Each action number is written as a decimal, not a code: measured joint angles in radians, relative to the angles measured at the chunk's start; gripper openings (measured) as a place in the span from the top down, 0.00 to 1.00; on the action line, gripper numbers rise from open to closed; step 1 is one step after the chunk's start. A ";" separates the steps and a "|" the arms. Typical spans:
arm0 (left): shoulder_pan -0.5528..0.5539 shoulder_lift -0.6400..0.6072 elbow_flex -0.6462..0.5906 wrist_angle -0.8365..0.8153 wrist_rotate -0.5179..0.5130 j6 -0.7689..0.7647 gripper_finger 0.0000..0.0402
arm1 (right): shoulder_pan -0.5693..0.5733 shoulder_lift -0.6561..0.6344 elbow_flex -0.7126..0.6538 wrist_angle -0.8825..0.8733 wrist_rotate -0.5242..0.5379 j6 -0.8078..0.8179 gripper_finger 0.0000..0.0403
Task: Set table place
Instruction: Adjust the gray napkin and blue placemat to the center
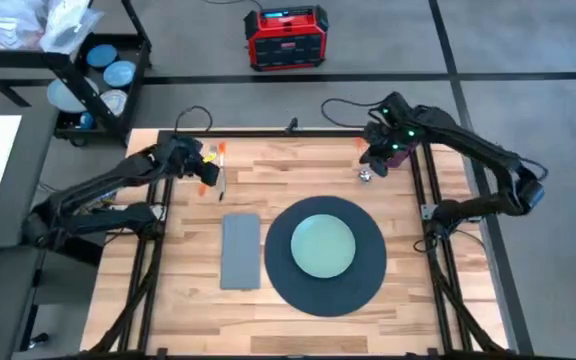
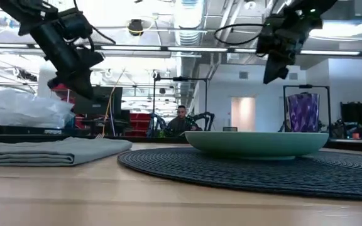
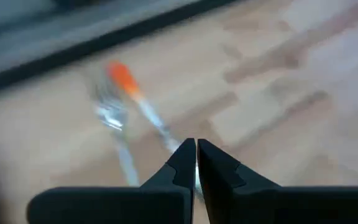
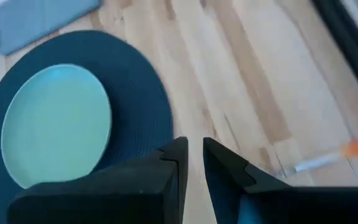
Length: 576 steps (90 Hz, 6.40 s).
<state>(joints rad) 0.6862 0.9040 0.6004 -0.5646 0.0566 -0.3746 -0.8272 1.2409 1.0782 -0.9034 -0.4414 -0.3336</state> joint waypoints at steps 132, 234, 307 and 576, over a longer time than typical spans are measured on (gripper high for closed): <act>-0.741 0.504 0.242 0.280 -0.089 -0.224 1.00 | 0.343 -0.175 -0.589 0.578 0.024 0.469 0.95; -0.753 0.502 0.242 0.263 -0.088 -0.236 1.00 | 0.603 -0.170 -0.742 0.667 0.144 0.763 1.00; -0.771 0.502 0.242 0.262 -0.095 -0.259 1.00 | 0.626 -0.121 -0.711 0.550 0.157 0.800 1.00; -0.895 0.754 0.329 -0.120 -0.016 -0.467 1.00 | 0.257 -0.405 -0.476 0.277 0.161 0.352 0.96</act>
<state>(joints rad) -0.2084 1.6585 0.9291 -0.6845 0.0410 -0.8419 -0.5702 0.8359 0.6018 -0.6259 -0.2799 0.0182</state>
